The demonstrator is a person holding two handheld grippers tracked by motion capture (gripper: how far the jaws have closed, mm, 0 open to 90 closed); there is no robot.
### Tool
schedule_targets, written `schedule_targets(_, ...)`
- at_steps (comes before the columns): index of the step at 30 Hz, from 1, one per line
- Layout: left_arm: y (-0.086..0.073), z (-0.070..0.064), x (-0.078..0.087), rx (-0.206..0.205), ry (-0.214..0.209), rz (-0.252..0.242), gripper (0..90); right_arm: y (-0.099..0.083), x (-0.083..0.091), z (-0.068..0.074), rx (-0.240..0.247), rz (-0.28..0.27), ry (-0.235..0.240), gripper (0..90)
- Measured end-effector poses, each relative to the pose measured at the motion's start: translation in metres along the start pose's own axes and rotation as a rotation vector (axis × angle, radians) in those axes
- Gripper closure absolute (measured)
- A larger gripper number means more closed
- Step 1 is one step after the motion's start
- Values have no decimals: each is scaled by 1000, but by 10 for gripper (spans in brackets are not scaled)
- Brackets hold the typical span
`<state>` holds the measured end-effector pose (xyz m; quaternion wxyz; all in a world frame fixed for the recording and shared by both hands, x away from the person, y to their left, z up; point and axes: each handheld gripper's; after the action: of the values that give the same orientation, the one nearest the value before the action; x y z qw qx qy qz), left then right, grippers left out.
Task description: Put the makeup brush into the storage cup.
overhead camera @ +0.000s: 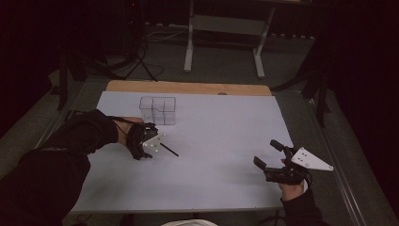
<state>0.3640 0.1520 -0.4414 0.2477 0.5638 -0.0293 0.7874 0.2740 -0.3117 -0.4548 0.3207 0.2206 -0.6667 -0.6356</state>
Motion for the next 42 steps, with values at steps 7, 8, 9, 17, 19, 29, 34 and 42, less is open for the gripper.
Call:
schedule_targets(7, -14, 15, -3, -52, -37, -97, 435, 0, 0, 1, 2, 4, 3, 84)
schedule_targets(8, -15, 17, -4, -56, -46, -93, 440, 0, 0, 1, 2, 4, 4, 84)
schedule_targets(9, -16, 19, -5, -50, -62, -91, 440, 0, 0, 1, 0, 4, 5, 84)
schedule_targets(17, -23, 37, -18, 0, -87, -51, 503, 0, 1, 1, 0, -2, 11, 84)
schedule_targets(19, -25, 39, -22, 2, -76, -31, 502, 0, 1, 1, -1, -4, 12, 84)
schedule_targets(29, -35, 49, -39, 20, -146, -27, 611, 0, 1, 1, -1, -2, 19, 84)
schedule_targets(34, -36, 49, -52, -3, -173, 10, 637, 0, 1, 2, 0, 1, 23, 85)
schedule_targets(42, -38, 51, -68, -34, -223, 62, 712, 0, 1, 2, 3, 6, 24, 85)
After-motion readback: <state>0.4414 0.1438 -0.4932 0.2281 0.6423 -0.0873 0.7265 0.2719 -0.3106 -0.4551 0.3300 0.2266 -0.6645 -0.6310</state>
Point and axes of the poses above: each handheld gripper's, and its own axes: x roughly backward along the jaws, y roughly out of its top, z roughly to its left, and after that the axes turned 2 degrees about -z, right-handed
